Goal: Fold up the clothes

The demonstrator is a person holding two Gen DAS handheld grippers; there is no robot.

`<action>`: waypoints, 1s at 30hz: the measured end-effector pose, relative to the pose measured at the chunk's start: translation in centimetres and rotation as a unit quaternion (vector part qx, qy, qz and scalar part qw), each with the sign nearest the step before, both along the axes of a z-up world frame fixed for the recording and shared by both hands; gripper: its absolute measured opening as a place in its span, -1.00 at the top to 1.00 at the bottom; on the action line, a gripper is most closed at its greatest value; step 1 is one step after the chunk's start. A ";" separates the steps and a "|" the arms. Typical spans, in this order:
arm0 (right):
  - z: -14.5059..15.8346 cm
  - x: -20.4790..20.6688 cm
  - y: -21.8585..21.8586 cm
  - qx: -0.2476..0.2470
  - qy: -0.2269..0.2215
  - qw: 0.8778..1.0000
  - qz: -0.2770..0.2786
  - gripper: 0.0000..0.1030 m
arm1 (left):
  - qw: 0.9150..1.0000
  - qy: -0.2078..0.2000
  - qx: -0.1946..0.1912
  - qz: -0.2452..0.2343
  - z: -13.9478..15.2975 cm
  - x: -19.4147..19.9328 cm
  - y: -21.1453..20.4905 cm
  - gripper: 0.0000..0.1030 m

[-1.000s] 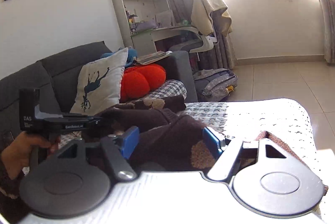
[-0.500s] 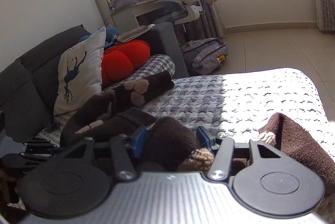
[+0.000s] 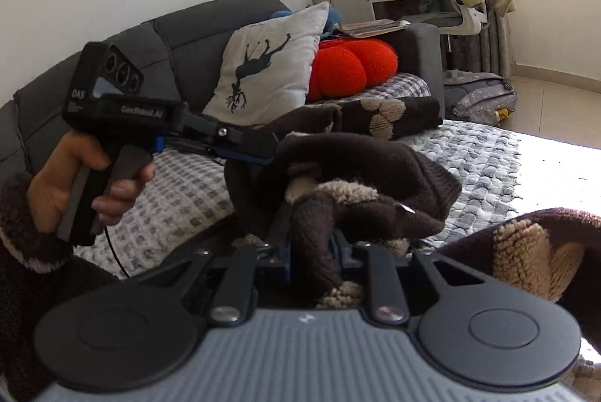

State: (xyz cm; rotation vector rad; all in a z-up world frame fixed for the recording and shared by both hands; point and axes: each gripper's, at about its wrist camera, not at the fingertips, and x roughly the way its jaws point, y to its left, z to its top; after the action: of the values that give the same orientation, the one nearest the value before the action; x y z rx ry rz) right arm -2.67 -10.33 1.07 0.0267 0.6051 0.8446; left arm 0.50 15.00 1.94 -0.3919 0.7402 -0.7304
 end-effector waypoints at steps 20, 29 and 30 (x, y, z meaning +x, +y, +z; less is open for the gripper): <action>0.6 -3.7 0.3 -0.010 0.002 0.993 0.114 0.02 | 0.988 0.004 0.128 -0.087 -3.1 0.3 -6.2 0.25; 2.0 -1.6 -5.8 -0.002 -0.010 0.999 0.043 -0.37 | 0.980 -0.063 0.182 0.055 0.6 -3.4 -3.6 0.75; 1.9 -0.9 -6.3 0.002 -0.005 1.000 0.023 -0.37 | 0.977 -0.070 0.185 0.075 0.9 -4.1 -2.9 0.75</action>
State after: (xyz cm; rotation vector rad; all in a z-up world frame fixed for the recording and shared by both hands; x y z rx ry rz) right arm -3.53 -16.60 3.00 0.0130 0.5960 0.8901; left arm -3.60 12.11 2.79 -0.0550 0.6875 -0.4584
